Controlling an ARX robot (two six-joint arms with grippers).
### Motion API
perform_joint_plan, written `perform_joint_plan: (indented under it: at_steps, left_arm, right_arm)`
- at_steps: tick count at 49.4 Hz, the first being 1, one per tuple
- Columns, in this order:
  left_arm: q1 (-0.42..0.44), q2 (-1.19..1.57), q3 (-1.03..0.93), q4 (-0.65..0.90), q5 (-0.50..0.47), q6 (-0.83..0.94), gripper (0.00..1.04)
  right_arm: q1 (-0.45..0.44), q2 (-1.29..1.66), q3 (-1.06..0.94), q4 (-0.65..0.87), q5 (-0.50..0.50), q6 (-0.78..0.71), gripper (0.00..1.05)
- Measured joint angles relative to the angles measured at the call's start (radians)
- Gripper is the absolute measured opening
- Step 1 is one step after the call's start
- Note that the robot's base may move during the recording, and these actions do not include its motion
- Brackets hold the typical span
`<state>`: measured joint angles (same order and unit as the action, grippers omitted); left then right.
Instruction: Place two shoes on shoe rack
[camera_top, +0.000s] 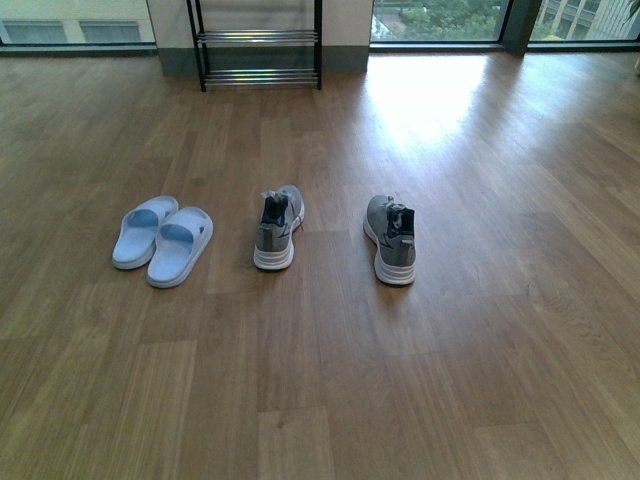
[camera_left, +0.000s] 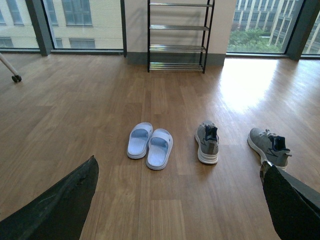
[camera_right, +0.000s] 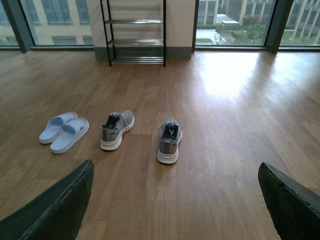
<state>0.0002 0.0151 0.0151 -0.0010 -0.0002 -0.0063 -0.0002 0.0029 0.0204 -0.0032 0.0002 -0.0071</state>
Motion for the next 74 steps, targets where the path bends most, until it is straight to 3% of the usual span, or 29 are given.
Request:
perform_joint_plan:
  at_steps: [74]
  left_arm:
    - [0.0,0.0,0.0,0.0,0.0,0.0,0.95]
  right_arm:
    - [0.0,0.0,0.0,0.0,0.0,0.0,0.95]
